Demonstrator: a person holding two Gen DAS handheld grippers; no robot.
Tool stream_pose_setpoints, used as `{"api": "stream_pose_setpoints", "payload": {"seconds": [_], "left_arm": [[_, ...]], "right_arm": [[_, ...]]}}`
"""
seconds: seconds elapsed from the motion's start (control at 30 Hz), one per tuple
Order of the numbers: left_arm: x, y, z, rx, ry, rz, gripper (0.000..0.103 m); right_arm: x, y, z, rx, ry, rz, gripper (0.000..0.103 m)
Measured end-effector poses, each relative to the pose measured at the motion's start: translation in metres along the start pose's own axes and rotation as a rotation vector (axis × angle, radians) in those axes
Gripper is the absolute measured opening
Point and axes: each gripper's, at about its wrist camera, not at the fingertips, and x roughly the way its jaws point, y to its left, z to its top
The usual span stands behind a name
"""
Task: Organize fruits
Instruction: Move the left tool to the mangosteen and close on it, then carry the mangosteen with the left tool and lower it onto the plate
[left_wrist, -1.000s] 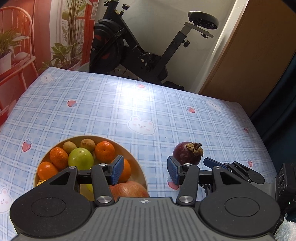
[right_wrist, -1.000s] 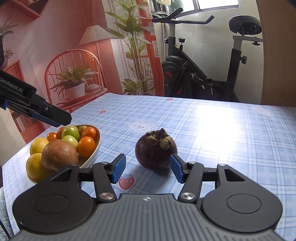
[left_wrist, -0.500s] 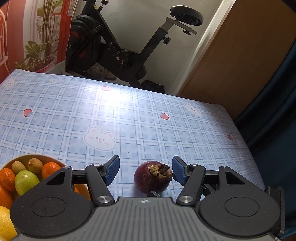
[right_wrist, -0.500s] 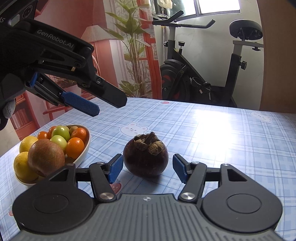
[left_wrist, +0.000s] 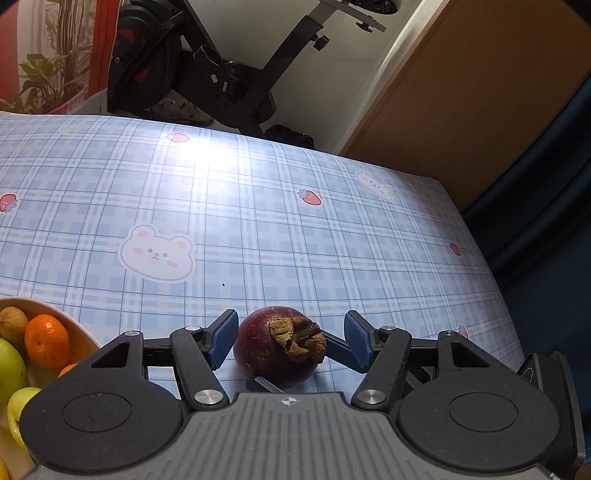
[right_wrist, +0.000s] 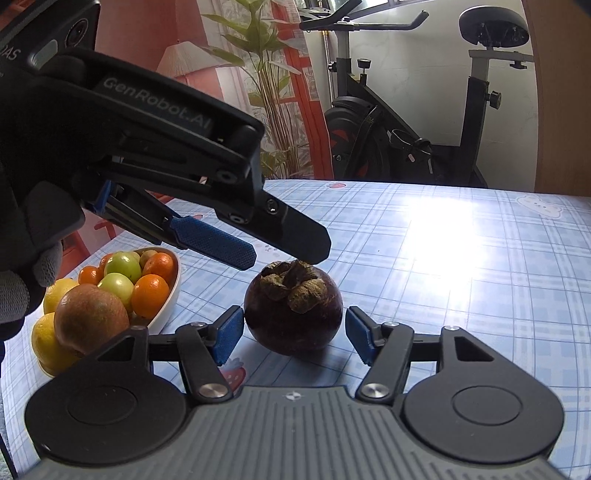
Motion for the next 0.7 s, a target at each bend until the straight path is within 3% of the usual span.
{"api": "stream_pose_setpoints", "payload": {"seconds": [0.7], "left_arm": [[0.016,0.004,-0.001,-0.009,0.023,0.009,0.06]], "right_arm": [[0.006,-0.002,0.001,0.015,0.029,0.011,0.062]]}}
